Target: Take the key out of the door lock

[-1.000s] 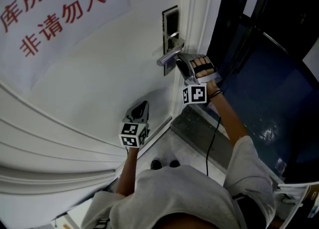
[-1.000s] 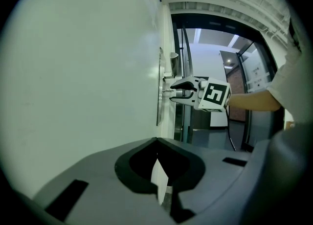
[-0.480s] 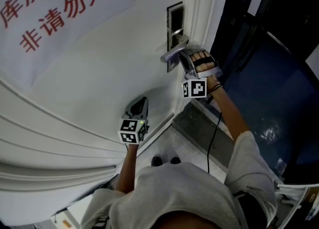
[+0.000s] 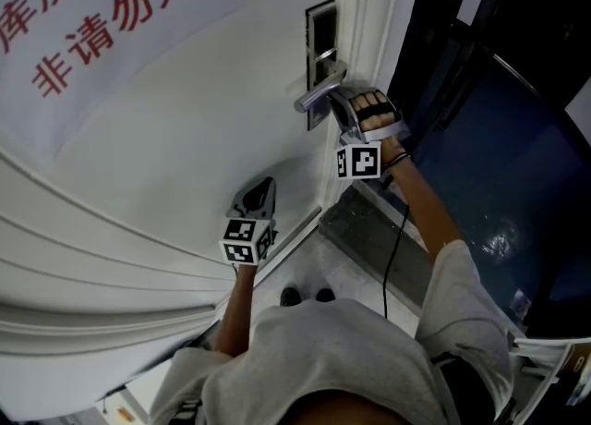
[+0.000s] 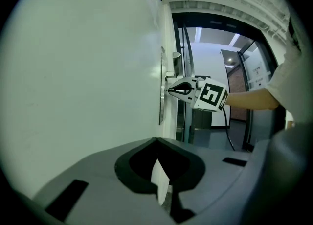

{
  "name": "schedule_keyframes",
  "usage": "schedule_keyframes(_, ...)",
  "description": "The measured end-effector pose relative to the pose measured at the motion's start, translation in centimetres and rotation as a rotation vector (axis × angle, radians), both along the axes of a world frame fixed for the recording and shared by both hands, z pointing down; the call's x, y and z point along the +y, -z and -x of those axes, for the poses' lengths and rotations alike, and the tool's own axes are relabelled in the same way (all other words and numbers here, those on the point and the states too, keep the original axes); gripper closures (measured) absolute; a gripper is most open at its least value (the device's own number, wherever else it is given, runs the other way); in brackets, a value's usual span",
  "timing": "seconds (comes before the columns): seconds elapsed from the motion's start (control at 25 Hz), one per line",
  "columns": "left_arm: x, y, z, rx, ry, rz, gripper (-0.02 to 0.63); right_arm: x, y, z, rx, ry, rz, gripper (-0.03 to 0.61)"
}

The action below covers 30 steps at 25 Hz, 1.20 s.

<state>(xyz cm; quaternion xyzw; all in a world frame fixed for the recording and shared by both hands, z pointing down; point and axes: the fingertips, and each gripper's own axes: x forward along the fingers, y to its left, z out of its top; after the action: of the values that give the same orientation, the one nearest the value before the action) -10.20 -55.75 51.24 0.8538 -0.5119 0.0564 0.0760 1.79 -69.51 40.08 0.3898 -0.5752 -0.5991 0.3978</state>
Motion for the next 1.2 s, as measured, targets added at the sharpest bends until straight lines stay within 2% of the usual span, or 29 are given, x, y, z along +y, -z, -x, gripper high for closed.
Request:
schedule_keyframes(0.32,0.0,0.7,-0.3,-0.001,0.003,-0.013,0.595,0.2,0.0,-0.1,0.006,0.004,0.014,0.549)
schedule_keyframes(0.8,0.2,1.1,-1.2,-0.003,-0.019,-0.021,0.595,3.1,0.0,-3.1,-0.045,0.003,0.031,0.549)
schedule_keyframes(1.04,0.3,1.0,-1.9,-0.003,-0.031,-0.021,0.595,4.1,0.2,-4.1,-0.187,0.0,0.106,0.549)
schedule_keyframes(1.2,0.2,1.1,-2.0,-0.005,-0.033,-0.024,0.595,4.9,-0.6,-4.7,-0.384,-0.001,0.232,0.549)
